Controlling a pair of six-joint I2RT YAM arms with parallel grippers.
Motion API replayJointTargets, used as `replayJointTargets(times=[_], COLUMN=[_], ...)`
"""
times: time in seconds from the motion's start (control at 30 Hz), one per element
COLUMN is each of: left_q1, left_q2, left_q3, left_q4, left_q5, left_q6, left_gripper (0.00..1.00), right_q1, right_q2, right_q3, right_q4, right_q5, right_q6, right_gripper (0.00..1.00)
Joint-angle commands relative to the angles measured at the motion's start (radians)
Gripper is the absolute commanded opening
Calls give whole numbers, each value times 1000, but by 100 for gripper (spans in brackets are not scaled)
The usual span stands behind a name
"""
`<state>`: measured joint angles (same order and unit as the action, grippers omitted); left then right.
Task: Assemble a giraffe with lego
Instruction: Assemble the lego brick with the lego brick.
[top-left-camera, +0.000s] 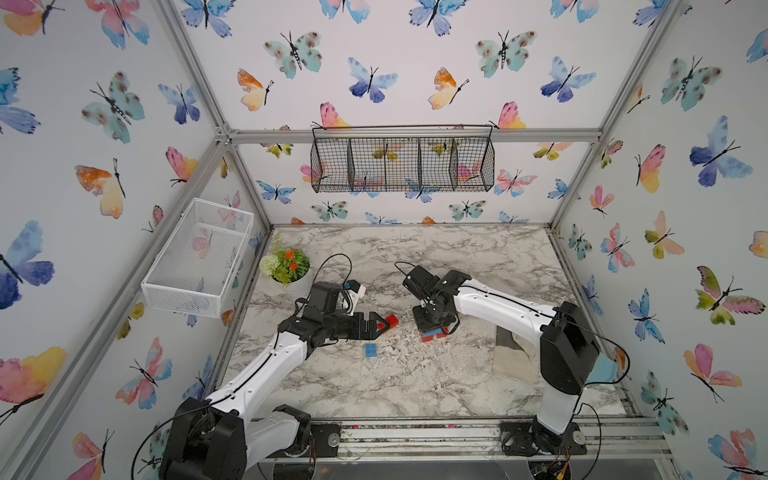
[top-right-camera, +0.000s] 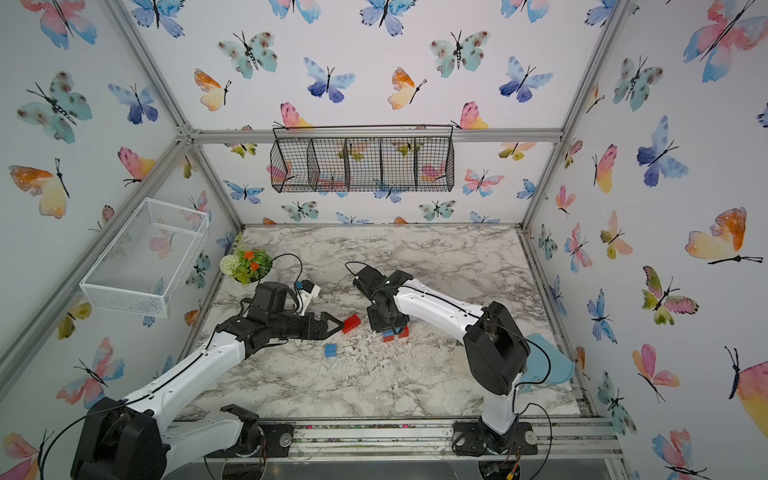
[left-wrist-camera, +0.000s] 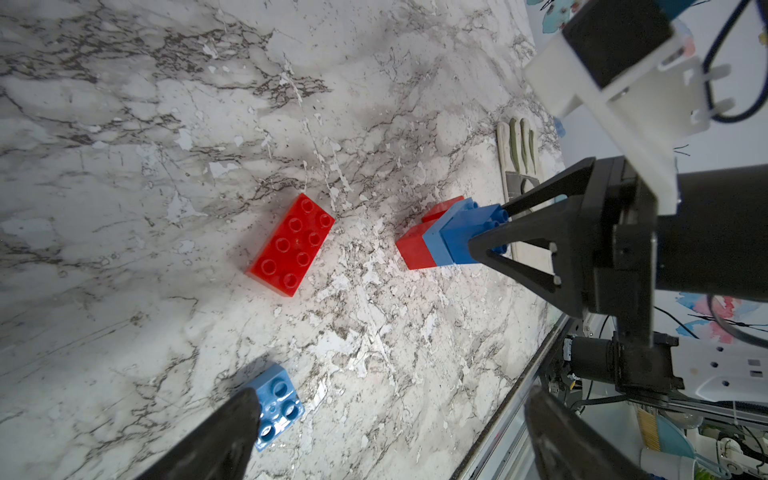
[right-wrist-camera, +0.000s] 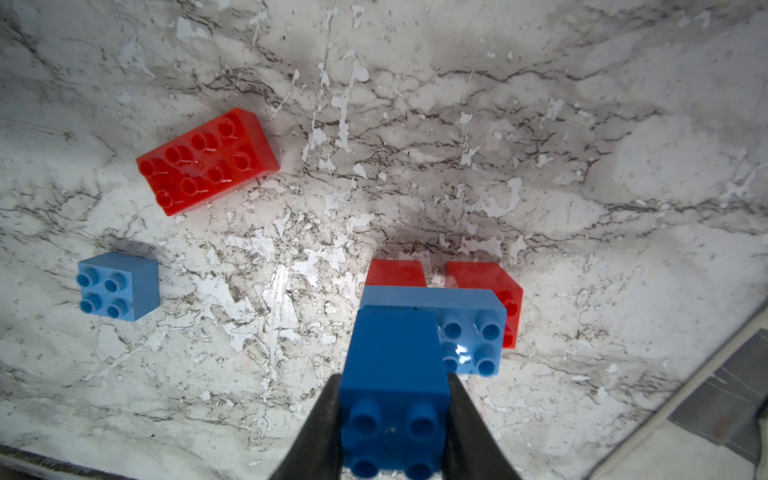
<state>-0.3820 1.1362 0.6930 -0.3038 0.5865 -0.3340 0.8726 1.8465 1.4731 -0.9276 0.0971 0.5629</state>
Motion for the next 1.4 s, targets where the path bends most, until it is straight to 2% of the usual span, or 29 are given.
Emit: replayJointTargets(times=[0.0, 0.4, 0.67, 0.83, 1.13, 1.37], left_q1=[-7, -7, -6, -7, -6, -7], left_q2=[-20, -21, -21, -20, -18, -15], left_q3=[12, 11, 10, 8, 7, 7], left_q4=[1, 1, 0, 0, -3, -3], left_q5=[22, 17, 13, 15, 14, 13], left_q6=[10, 10, 9, 8, 8, 8], left_gripper=[98, 98, 98, 98, 99, 98], right_q1=[-19, -22, -23, -23, -113, -149], right_q2=[65, 111, 114, 111, 77, 55], right_q3=[-11, 12, -113, -154, -114, -114], right_q4=[-104, -167, -95, -62, -73, -26], right_q5=[6, 6, -39, -19, 73, 54], right_q6=[-30, -65, -56, -55, -55, -55], right_gripper=[34, 33, 33, 33, 34, 37])
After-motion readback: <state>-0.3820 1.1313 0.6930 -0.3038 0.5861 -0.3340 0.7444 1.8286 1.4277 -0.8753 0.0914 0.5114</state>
